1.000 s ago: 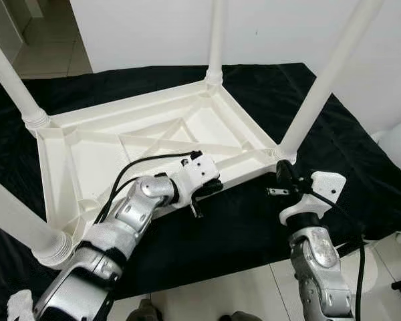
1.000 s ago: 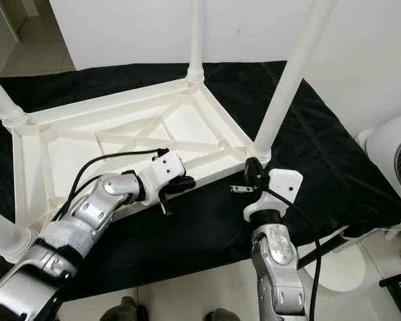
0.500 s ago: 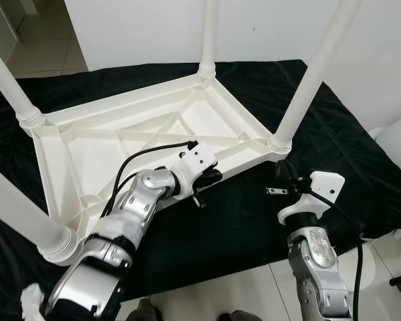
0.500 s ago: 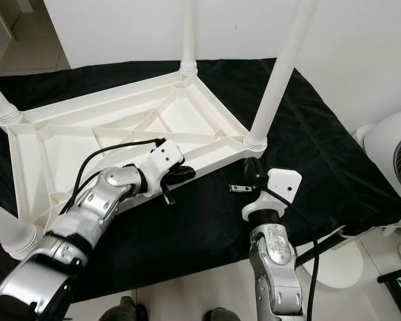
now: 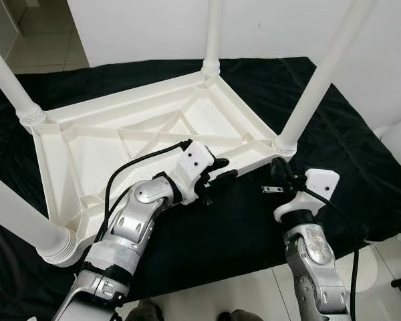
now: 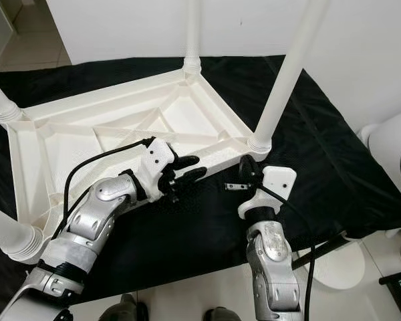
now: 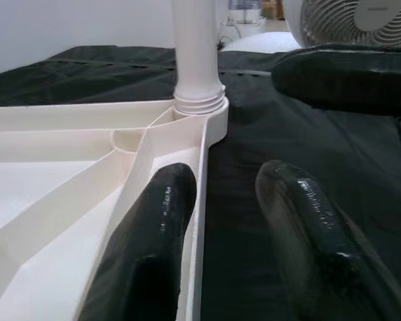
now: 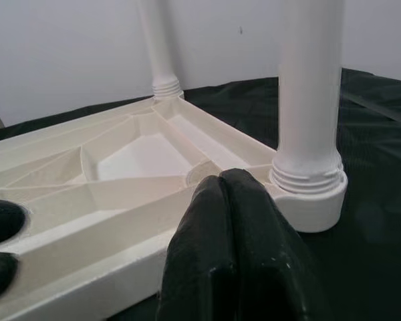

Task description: Building children table

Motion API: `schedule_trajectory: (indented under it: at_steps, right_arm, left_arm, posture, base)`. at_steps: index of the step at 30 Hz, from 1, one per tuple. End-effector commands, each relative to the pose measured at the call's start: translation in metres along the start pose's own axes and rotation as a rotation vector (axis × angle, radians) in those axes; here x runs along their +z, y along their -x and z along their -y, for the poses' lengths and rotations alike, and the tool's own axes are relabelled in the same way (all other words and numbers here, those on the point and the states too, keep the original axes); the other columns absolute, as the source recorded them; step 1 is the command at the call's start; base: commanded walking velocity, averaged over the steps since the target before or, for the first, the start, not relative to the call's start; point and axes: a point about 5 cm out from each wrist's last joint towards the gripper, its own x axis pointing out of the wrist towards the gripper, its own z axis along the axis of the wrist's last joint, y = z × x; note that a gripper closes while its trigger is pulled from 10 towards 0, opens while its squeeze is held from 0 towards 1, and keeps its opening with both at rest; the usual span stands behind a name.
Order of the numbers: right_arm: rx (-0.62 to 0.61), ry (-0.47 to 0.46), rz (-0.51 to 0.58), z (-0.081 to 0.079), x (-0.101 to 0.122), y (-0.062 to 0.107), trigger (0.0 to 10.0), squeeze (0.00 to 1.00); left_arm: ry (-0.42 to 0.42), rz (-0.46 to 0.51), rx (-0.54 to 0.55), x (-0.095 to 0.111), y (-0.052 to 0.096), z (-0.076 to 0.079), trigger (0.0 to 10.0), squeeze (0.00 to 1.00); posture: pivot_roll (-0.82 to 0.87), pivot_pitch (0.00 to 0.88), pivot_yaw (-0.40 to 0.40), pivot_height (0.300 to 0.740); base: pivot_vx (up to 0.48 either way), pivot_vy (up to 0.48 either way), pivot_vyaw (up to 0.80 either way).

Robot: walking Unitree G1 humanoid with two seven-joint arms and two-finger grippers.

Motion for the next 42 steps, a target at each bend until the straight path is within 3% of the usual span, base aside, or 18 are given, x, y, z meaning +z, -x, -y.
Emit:
schedule_trajectory:
  at_steps: [1,8,10,18,23,24,27,28,29,30,31,32,33,34,36,37,38,42]
  right_arm:
    - [-0.011,0.014,-0.002,0.004,-0.002,0.0,10.0,0.0]
    - [-0.007,0.01,-0.005,0.003,-0.003,0.0,10.0,0.0]
    - [-0.007,0.01,-0.005,0.003,-0.003,0.0,10.0,0.0]
    - [0.004,0.007,-0.005,0.001,-0.005,-0.002,10.0,0.0]
    - [0.001,0.01,-0.006,0.003,-0.005,-0.002,10.0,0.0]
    - [0.002,0.012,-0.006,0.004,-0.005,-0.002,10.0,0.0]
    - [0.003,0.013,-0.007,0.004,-0.005,-0.003,10.0,0.0]
    - [0.003,0.014,-0.006,0.004,-0.004,-0.003,10.0,0.0]
    - [0.003,0.014,-0.006,0.004,-0.004,-0.003,10.0,0.0]
    - [0.003,0.015,-0.005,0.004,-0.004,-0.003,10.0,0.0]
    - [0.003,0.015,-0.005,0.004,-0.004,-0.003,10.0,0.0]
    - [0.001,0.017,-0.005,0.005,-0.004,-0.003,10.0,0.0]
    - [0.001,0.017,-0.005,0.005,-0.004,-0.003,10.0,0.0]
    - [0.001,0.019,-0.006,0.005,-0.004,-0.002,10.0,0.0]
    - [0.0,0.02,-0.008,0.005,-0.004,-0.002,10.0,0.0]
    - [0.0,0.02,-0.009,0.006,-0.005,-0.002,10.0,0.0]
    - [0.0,0.021,-0.009,0.006,-0.005,-0.002,10.0,0.0]
    - [0.004,0.02,-0.009,0.005,-0.004,-0.003,10.0,0.0]
  left_arm:
    - [-0.003,-0.022,-0.004,-0.001,0.006,0.003,10.0,0.0]
    - [-0.005,-0.146,-0.054,-0.01,0.034,-0.001,10.0,0.0]
    - [-0.005,-0.146,-0.054,-0.01,0.034,-0.001,10.0,0.0]
    - [-0.021,-0.317,-0.114,-0.017,0.069,-0.017,10.0,0.0]
    - [0.006,-0.348,-0.131,-0.016,0.081,-0.023,10.0,0.0]
    - [0.008,-0.365,-0.143,-0.017,0.082,-0.022,4.8,0.0]
    - [0.009,-0.377,-0.149,-0.018,0.083,-0.021,4.8,0.0]
    - [0.004,-0.391,-0.147,-0.019,0.083,-0.021,6.5,0.0]
    - [0.004,-0.391,-0.147,-0.019,0.083,-0.021,6.5,0.0]
    - [-0.012,-0.41,-0.148,-0.022,0.084,-0.021,4.8,0.0]
    - [-0.012,-0.41,-0.148,-0.022,0.084,-0.021,4.8,0.0]
    - [-0.027,-0.424,-0.158,-0.024,0.083,-0.019,2.5,0.0]
    - [-0.027,-0.424,-0.158,-0.024,0.083,-0.019,2.5,0.0]
    - [-0.006,-0.405,-0.161,-0.022,0.082,-0.018,4.4,0.0]
    - [0.011,-0.39,-0.162,-0.02,0.081,-0.017,4.4,0.0]
    - [0.014,-0.389,-0.159,-0.02,0.081,-0.018,7.9,0.0]
    - [0.021,-0.402,-0.152,-0.02,0.081,-0.019,10.0,0.0]
    - [-0.007,-0.419,-0.146,-0.022,0.079,-0.02,10.0,0.0]
  posture:
    - [0.02,0.053,-0.007,0.74]
    - [0.04,0.057,-0.007,0.74]
    - [0.04,0.057,-0.007,0.74]
    - [0.04,0.054,-0.01,0.74]
    - [0.04,0.052,-0.011,0.74]
    - [0.04,0.052,-0.012,0.74]
    - [0.04,0.051,-0.012,0.74]
    - [0.04,0.052,-0.011,0.74]
    - [0.04,0.052,-0.011,0.74]
    - [0.04,0.052,-0.012,0.74]
    - [0.04,0.052,-0.012,0.74]
    - [0.03,0.051,-0.015,0.74]
    - [0.03,0.051,-0.015,0.74]
    - [0.03,0.051,-0.015,0.74]
    - [0.03,0.051,-0.015,0.74]
    - [0.03,0.05,-0.016,0.74]
    - [0.03,0.049,-0.016,0.74]
    - [0.03,0.049,-0.016,0.74]
  base:
    - [0.0,0.0,0.0]
    - [0.0,0.0,0.0]
    - [0.0,0.0,0.0]
    - [0.0,0.0,0.0]
    - [0.0,0.0,0.0]
    - [0.0,0.0,0.0]
    - [0.0,0.0,0.0]
    - [0.0,0.0,0.0]
    - [0.0,0.0,0.0]
    - [0.0,0.0,0.0]
    - [0.0,0.0,0.0]
    - [0.0,0.0,0.0]
    - [0.0,0.0,0.0]
    - [0.0,0.0,0.0]
    - [0.0,0.0,0.0]
    - [0.0,0.0,0.0]
    - [0.0,0.0,0.0]
    - [0.0,0.0,0.0]
